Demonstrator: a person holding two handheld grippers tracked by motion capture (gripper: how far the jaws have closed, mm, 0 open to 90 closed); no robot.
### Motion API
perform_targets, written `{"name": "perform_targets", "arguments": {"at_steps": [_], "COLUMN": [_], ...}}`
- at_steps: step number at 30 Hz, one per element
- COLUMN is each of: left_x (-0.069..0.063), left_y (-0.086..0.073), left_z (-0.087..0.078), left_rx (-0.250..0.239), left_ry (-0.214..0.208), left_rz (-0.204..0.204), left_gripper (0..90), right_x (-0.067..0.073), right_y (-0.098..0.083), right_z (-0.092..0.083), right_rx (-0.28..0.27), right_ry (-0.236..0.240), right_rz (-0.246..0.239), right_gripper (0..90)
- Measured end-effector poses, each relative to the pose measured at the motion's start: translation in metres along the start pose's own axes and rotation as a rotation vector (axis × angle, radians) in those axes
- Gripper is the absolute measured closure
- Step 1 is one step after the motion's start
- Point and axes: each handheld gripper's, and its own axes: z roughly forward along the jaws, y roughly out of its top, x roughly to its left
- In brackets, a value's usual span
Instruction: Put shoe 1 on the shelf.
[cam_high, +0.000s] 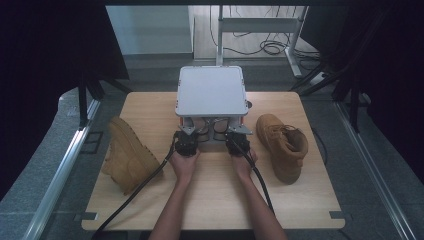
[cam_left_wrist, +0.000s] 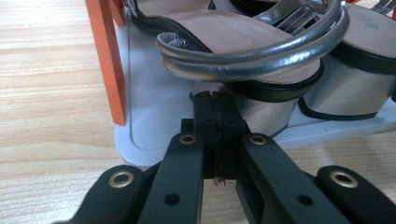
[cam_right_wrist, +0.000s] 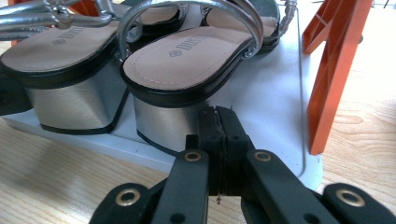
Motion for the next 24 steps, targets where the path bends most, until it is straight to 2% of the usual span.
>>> {"name": "perform_targets", "arguments": {"at_steps": [16, 24], "left_x": [-0.0035, -0.0031], "left_y": [0.0002, -0.0005], "left_z": [0.0026, 0.0019], "left_rx": [-0.006, -0.011], "left_ry": [-0.014, -0.015], "left_rz": [0.006, 0.017], "left_gripper": [89.4, 88.8], "right_x": [0.008, 0.0073], "right_y": [-0.0006, -0.0013], "right_z": [0.0033, 0.003], "right_rx": [0.007, 0.012], "right_ry": [0.005, 0.013], "right_rz": [-0.013, -0.02], "right_gripper": [89.8, 89.7]}}
